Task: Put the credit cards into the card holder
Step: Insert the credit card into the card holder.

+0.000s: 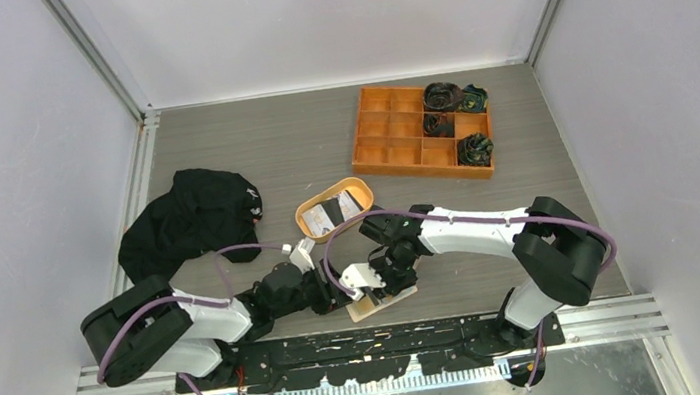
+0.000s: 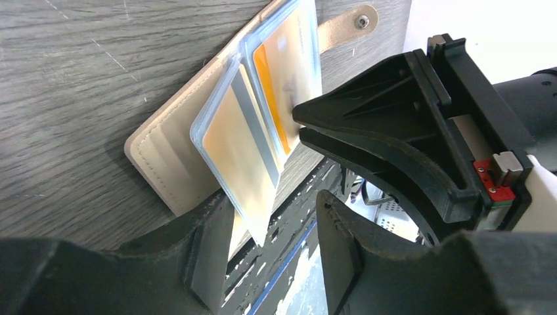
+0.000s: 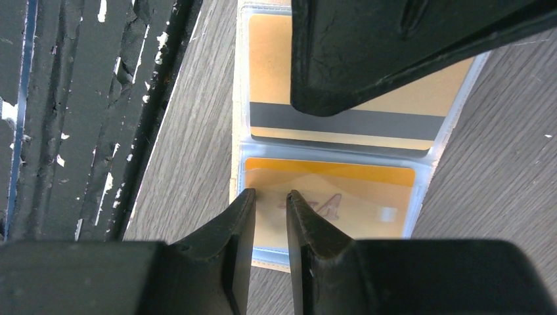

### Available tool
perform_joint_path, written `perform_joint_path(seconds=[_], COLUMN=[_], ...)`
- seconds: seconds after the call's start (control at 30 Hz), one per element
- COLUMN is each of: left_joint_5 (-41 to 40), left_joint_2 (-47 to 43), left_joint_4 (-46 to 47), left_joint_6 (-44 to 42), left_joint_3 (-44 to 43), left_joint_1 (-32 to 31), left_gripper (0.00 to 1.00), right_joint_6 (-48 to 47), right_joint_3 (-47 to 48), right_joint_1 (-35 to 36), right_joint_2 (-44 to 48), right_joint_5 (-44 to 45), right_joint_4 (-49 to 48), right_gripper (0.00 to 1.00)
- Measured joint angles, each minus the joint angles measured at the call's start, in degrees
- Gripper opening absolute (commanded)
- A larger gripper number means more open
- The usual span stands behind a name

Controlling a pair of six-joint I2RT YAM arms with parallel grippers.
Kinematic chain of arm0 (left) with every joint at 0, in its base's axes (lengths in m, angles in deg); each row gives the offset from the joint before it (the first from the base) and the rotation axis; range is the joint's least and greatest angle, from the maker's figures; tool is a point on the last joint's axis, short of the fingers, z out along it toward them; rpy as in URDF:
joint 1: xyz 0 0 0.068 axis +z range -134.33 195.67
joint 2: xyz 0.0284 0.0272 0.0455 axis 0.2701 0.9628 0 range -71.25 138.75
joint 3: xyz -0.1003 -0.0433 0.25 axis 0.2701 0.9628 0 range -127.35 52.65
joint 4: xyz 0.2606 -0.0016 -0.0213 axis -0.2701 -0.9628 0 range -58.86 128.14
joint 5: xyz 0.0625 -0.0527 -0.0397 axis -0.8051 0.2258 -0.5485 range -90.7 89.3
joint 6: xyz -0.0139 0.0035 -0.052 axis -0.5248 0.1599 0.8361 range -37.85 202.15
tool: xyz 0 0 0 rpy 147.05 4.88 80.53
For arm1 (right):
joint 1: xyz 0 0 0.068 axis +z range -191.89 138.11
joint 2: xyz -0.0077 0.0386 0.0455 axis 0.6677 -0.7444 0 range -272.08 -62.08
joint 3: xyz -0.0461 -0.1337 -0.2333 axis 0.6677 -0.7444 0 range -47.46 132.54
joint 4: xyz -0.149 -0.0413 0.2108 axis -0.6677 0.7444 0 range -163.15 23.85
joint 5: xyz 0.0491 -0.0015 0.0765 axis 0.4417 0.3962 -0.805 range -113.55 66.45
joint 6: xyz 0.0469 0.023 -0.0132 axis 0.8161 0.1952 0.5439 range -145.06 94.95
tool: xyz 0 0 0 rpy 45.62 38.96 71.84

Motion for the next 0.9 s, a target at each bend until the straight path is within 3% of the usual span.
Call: perform_joint_path(seconds=[0.17, 0.3, 0.53, 0.9], left_joint_5=[-0.1, -0.1, 0.1, 2.6], left_joint_2=[-0.7, -0.6, 2.6, 14.9], left_joint_4=[0.5, 1.7, 7.1, 21.9], left_joint_6=[0.2, 0.4, 0.8, 3.2], left_joint_3=[0.0, 0.0, 0.0, -0.9], left_joint_1=[-0.2, -0.4, -0.4, -0.5], left_gripper=[0.48, 0.39, 0.36, 0.42], right_joint_6=[0.5, 0.8, 1.9, 2.8], right_joint_3=[0.0, 0.2, 0.3, 0.9], right_joint_1=[0.0, 0.0, -1.5, -6.4], right_joint_2=[0.0, 0.0, 0.0, 1.7], right_joint_5=[0.0, 0.0, -1.5, -7.0], right_joint_4=[0.0, 0.0, 0.2, 1.5], right_gripper=[0.29, 0.29, 0.30, 0.33])
